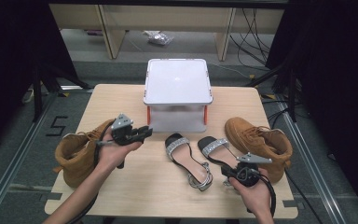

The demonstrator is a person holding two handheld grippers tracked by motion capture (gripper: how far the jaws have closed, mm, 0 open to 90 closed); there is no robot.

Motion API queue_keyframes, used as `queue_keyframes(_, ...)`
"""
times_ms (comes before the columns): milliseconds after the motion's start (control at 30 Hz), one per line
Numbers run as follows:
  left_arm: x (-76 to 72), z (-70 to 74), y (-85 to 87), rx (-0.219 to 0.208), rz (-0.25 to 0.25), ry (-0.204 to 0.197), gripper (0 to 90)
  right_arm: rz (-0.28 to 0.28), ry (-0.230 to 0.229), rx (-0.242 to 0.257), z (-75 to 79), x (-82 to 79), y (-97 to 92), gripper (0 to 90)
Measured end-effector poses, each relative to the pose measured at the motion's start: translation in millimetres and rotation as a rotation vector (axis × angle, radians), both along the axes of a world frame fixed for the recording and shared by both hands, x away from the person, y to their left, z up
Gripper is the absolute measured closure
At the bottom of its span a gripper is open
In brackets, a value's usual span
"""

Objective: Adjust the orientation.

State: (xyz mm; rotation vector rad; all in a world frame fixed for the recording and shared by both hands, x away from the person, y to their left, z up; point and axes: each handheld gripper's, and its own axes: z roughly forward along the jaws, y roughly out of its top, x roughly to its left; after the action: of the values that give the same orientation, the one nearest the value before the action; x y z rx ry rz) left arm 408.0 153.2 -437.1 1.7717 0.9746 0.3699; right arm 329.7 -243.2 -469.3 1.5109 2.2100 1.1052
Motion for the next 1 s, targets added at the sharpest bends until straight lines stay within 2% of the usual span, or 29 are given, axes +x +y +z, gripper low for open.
queue_keyframes(33, -4.4, -4.1, 1.1, -0.003, -0.01, 0.014, 79.4, 0.018, -0.01, 0.006, -1.6, 3.6, 0.3, 88.4)
queue_keyframes(67, -8.1, -8.5, 1.8, -0.001, -0.02, 0.027, 82.5, 0.019, -0.002, -0.007, -0.4, 5.6, 1.2, 89.9)
queue_keyframes(100, -8.1, -8.5, 1.8, -0.001, -0.02, 0.027, 85.2, 0.019, -0.002, -0.007, -0.4, 5.6, 1.2, 89.9)
queue_keyframes(133, -14.5, -18.0, -0.4, 0.023, -0.046, 0.059, 86.9, 0.019, 0.02, -0.022, 2.6, 9.5, 4.0, 90.0)
queue_keyframes(167, -16.2, -23.2, -2.8, 0.021, -0.065, 0.075, 88.0, 0.035, 0.019, -0.025, 3.0, 11.9, 4.7, 90.0)
queue_keyframes(200, -16.2, -23.2, -2.8, 0.021, -0.065, 0.075, 89.0, 0.035, 0.019, -0.025, 3.0, 11.9, 4.7, 90.0)
queue_keyframes(233, -18.3, -32.3, -8.8, 0.037, -0.092, 0.103, 89.1, 0.033, 0.034, -0.049, 6.3, 16.0, 8.1, 90.0)
queue_keyframes(267, -19.7, -35.5, -12.5, 0.051, -0.101, 0.111, 89.1, 0.029, 0.052, -0.049, 7.8, 16.9, 9.9, 90.0)
queue_keyframes(367, -24.2, -42.1, -25.1, 0.066, -0.136, 0.123, 89.2, 0.02, 0.042, -0.117, 16.9, 19.1, 14.3, 90.0)
queue_keyframes(400, -26.0, -43.8, -29.7, 0.075, -0.145, 0.127, 89.3, 0.026, 0.06, -0.129, 20.0, 19.3, 16.2, 90.0)
queue_keyframes(433, -27.5, -45.6, -34.0, 0.074, -0.161, 0.136, 89.2, 0.009, 0.056, -0.138, 23.0, 18.7, 18.6, 89.9)
queue_keyframes(533, -33.5, -49.7, -47.0, 0.075, -0.188, 0.139, 89.1, 0.023, 0.049, -0.185, 28.5, 18.5, 22.9, 88.4)
queue_keyframes(567, -34.1, -50.7, -49.7, 0.091, -0.206, 0.143, 89.2, 0.028, 0.048, -0.183, 29.3, 18.4, 24.8, 89.0)
queue_keyframes(600, -34.4, -52.4, -52.6, 0.101, -0.215, 0.147, 89.2, 0.044, 0.067, -0.18, 29.6, 18.7, 26.3, 89.9)
queue_keyframes(633, -34.9, -54.7, -56.3, 0.098, -0.219, 0.156, 89.2, 0.071, 0.061, -0.17, 27.7, 20.8, 26.9, 90.0)
queue_keyframes(667, -35.1, -56.7, -59.3, 0.102, -0.226, 0.166, 89.2, 0.061, 0.083, -0.171, 26.5, 20.7, 29.8, 90.0)
queue_keyframes(700, -35.1, -56.7, -59.3, 0.102, -0.226, 0.166, 89.3, 0.061, 0.083, -0.171, 26.5, 20.7, 29.8, 90.0)
queue_keyframes(733, -35.4, -59.7, -65.6, 0.117, -0.237, 0.176, 89.3, 0.067, 0.114, -0.169, 21.2, 21.6, 36.0, 90.0)
queue_keyframes(833, -34.6, -61.8, -72.1, 0.121, -0.257, 0.186, 89.3, 0.082, 0.12, -0.176, 16.4, 23.9, 39.7, 90.0)
queue_keyframes(867, -32.5, -63.9, -78.5, 0.125, -0.267, 0.195, 89.3, 0.098, 0.137, -0.18, 11.0, 26.4, 43.3, 90.0)
queue_keyframes(1000, -30.8, -65.9, -88.4, 0.125, -0.276, 0.207, 89.3, 0.112, 0.158, -0.179, 5.5, 28.3, 45.6, 90.0)
